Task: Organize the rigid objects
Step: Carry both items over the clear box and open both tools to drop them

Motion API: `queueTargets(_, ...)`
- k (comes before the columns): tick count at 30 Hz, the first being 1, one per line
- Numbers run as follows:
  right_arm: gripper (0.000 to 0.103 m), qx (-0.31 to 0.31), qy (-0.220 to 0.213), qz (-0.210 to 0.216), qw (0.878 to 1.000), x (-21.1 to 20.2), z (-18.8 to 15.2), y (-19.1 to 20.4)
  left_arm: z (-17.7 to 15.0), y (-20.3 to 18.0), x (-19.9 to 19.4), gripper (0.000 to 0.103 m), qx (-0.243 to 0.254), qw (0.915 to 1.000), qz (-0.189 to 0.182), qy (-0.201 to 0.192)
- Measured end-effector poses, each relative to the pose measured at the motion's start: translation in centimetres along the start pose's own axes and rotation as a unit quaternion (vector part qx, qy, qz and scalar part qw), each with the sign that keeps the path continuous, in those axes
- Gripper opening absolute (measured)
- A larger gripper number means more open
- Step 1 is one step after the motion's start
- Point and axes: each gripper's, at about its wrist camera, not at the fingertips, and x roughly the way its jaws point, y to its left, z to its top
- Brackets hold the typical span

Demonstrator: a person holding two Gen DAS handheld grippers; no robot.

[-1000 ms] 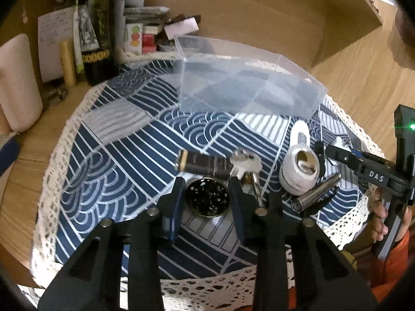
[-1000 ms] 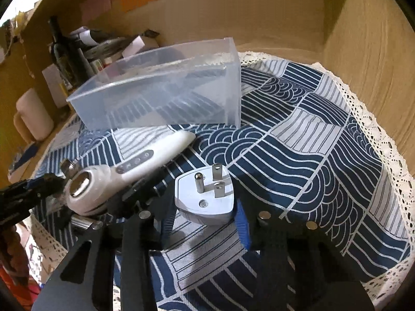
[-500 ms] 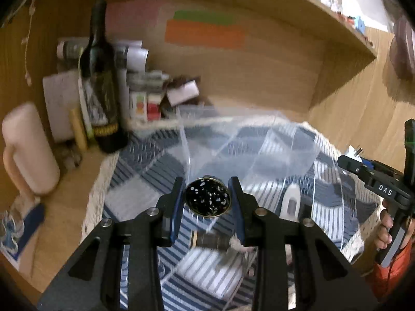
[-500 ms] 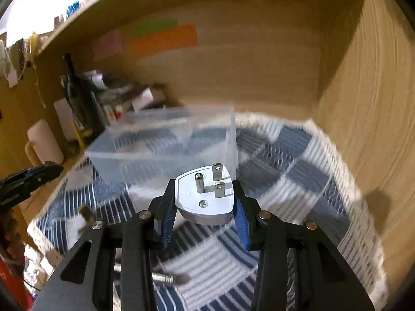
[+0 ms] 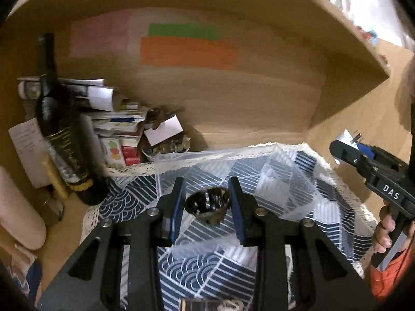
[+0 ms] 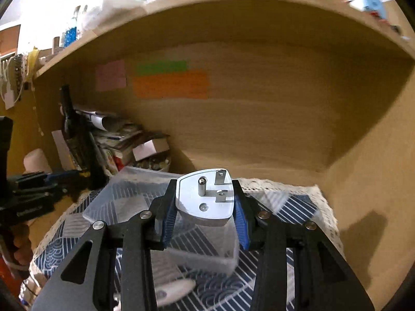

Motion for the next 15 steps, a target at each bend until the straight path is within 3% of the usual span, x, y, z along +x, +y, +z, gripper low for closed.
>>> queueTargets(10,0.036,-0.039,0.115,0.016,0.993,9.4,-1.7,1.6,0.5,0.3,8.1,0.033,0.008,0.9961,-0.016,0.086)
queueTargets(15,0.036,-0.057,0.166,0.012,0.984,12.6,-2.7,1.6,0.0,0.0,10.3,0.033,0.016,0.9932,-0.017,0.114)
